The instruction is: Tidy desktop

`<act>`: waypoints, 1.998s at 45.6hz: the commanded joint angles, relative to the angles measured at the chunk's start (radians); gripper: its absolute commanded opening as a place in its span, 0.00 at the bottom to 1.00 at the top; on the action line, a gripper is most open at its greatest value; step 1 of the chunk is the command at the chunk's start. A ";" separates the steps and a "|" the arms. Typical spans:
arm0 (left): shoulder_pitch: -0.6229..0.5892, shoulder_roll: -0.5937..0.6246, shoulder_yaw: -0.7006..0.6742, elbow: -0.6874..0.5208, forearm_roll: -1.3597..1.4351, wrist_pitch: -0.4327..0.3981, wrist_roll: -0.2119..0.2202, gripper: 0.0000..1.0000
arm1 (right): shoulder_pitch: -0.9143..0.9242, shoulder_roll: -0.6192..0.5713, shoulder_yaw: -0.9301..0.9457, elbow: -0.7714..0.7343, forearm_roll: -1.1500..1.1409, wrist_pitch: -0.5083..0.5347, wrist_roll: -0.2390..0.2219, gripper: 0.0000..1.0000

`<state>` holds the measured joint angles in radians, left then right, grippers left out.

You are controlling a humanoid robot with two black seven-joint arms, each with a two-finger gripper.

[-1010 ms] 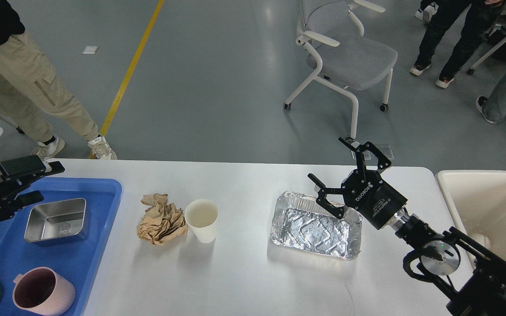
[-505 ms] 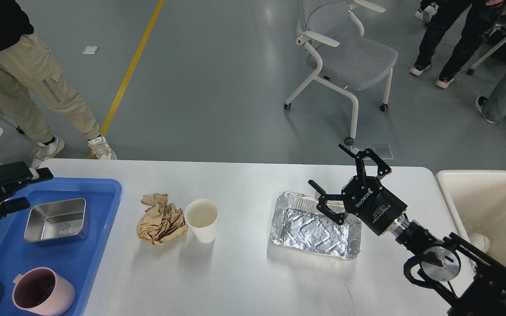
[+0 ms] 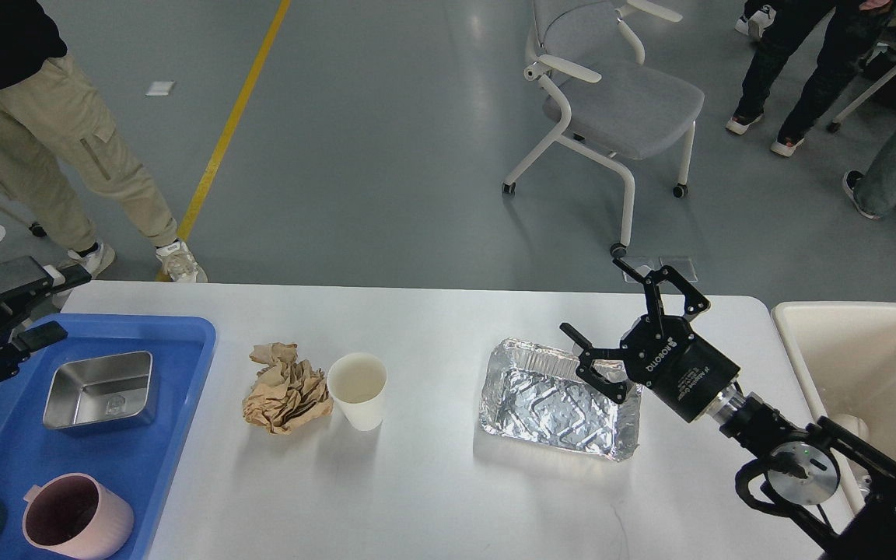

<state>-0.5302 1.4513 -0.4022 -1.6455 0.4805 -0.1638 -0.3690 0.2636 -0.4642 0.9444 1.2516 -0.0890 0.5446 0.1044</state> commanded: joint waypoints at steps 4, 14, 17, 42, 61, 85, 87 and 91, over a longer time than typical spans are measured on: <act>-0.010 -0.066 -0.004 0.121 -0.008 -0.112 -0.038 0.97 | -0.009 -0.037 0.004 0.022 0.000 0.000 0.000 1.00; -0.007 -0.219 -0.026 0.162 -0.230 -0.004 -0.025 0.97 | -0.027 -0.042 0.010 0.022 0.000 -0.002 0.000 1.00; 0.001 -0.270 -0.043 0.177 -0.270 0.036 -0.056 0.97 | -0.030 -0.050 0.013 0.022 0.000 -0.009 0.000 1.00; 0.012 -0.437 -0.128 0.300 -0.256 -0.017 0.034 0.97 | -0.026 -0.228 0.024 0.003 0.000 -0.074 0.000 1.00; 0.286 -0.724 -0.662 0.329 -0.488 -0.122 0.087 0.97 | -0.037 -0.278 0.183 -0.077 -0.057 0.018 0.009 1.00; 0.361 -0.939 -0.744 0.326 -0.488 -0.114 0.084 0.97 | -0.196 -0.895 0.146 0.321 -0.337 0.048 0.003 1.00; 0.361 -0.953 -0.748 0.328 -0.488 -0.112 0.085 0.97 | -0.199 -0.956 0.126 0.318 -0.362 0.044 0.003 1.00; 0.361 -0.967 -0.748 0.334 -0.488 -0.111 0.087 0.97 | -0.199 -1.071 0.082 0.315 -0.406 0.025 0.005 1.00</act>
<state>-0.1693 0.5080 -1.1464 -1.3190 -0.0070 -0.2772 -0.2860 0.0674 -1.3931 1.0761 1.5682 -0.4420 0.5889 0.1079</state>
